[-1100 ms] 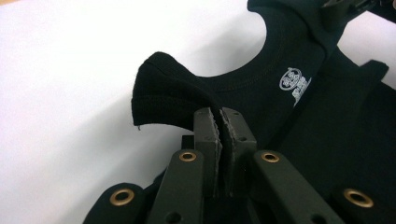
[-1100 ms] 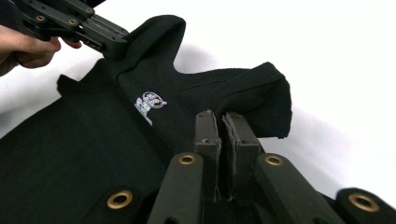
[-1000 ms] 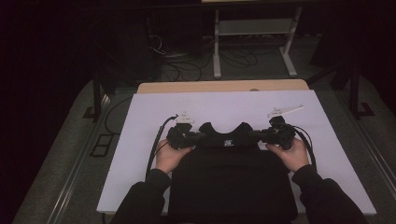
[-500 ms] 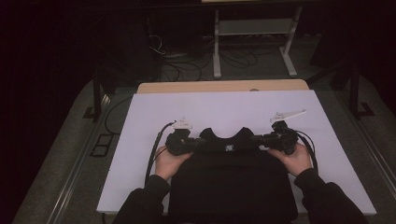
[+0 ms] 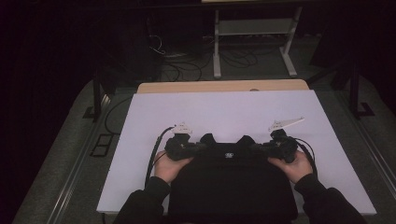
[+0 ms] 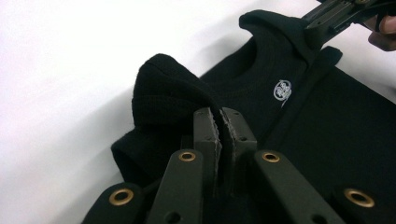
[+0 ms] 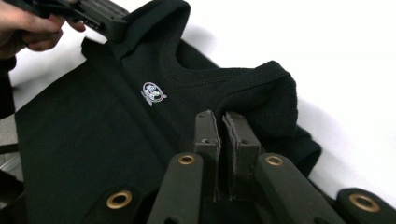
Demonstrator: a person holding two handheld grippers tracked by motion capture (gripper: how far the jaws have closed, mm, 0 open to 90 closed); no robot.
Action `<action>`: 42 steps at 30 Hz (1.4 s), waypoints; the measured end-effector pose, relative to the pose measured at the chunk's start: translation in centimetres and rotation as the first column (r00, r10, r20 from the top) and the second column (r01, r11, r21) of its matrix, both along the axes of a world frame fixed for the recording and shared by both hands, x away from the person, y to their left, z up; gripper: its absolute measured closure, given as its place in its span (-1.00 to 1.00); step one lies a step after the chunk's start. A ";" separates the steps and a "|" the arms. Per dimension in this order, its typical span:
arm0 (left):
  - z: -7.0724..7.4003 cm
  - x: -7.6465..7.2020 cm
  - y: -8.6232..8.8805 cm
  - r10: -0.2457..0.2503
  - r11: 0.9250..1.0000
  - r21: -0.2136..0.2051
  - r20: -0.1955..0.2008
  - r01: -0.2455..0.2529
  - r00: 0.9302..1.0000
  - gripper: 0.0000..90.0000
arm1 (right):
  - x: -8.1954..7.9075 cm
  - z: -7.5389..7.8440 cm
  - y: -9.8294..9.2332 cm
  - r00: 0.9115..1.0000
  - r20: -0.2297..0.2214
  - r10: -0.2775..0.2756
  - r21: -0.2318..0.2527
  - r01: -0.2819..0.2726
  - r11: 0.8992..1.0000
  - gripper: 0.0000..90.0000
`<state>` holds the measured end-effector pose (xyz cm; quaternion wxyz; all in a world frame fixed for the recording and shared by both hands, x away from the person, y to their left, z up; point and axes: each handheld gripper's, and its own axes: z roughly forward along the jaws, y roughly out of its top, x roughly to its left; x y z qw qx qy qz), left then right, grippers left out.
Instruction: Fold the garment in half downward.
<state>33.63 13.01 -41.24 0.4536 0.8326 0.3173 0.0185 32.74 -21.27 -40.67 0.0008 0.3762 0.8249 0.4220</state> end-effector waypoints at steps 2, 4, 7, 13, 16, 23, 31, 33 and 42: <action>0.0 -0.3 -0.1 -0.007 1.000 -0.004 -0.007 0.007 1.000 0.87 | -0.2 0.0 0.0 1.000 -0.004 0.002 0.003 -0.002 1.000 0.85; -0.1 -0.5 -0.3 -0.018 1.000 0.007 -0.007 0.018 1.000 0.87 | -0.4 0.0 0.0 1.000 -0.008 0.006 0.005 -0.006 1.000 0.85; -0.1 -0.9 -0.3 -0.026 1.000 0.013 -0.015 0.026 1.000 0.87 | -0.7 0.0 0.0 1.000 -0.007 0.013 0.007 -0.013 1.000 0.85; 0.1 -1.7 -0.2 -0.031 0.999 0.008 -0.012 0.031 0.999 0.87 | -1.4 0.1 -0.1 1.000 -0.012 0.027 0.018 -0.026 0.999 0.85; 0.1 -2.1 -0.1 -0.042 0.999 0.010 -0.010 0.042 0.999 0.87 | -1.8 0.1 -0.2 0.999 -0.021 0.032 0.025 -0.031 0.999 0.85; 0.0 -3.1 0.2 -0.047 0.999 0.000 -0.034 0.047 0.998 0.87 | -3.1 0.3 -0.2 0.998 -0.030 0.049 0.037 -0.048 0.998 0.85; -0.1 -4.5 0.2 -0.062 0.998 0.014 -0.033 0.063 0.998 0.87 | -4.3 0.2 0.1 0.997 -0.040 0.067 0.034 -0.065 0.997 0.85; -0.2 -4.7 0.2 -0.065 0.998 0.012 -0.037 0.065 0.997 0.87 | -4.6 0.1 0.1 0.997 -0.047 0.069 0.034 -0.068 0.997 0.85; -0.3 -5.4 0.3 -0.067 0.998 0.012 -0.052 0.068 0.996 0.87 | -5.2 -0.1 0.2 0.994 -0.073 0.081 0.025 -0.079 0.997 0.84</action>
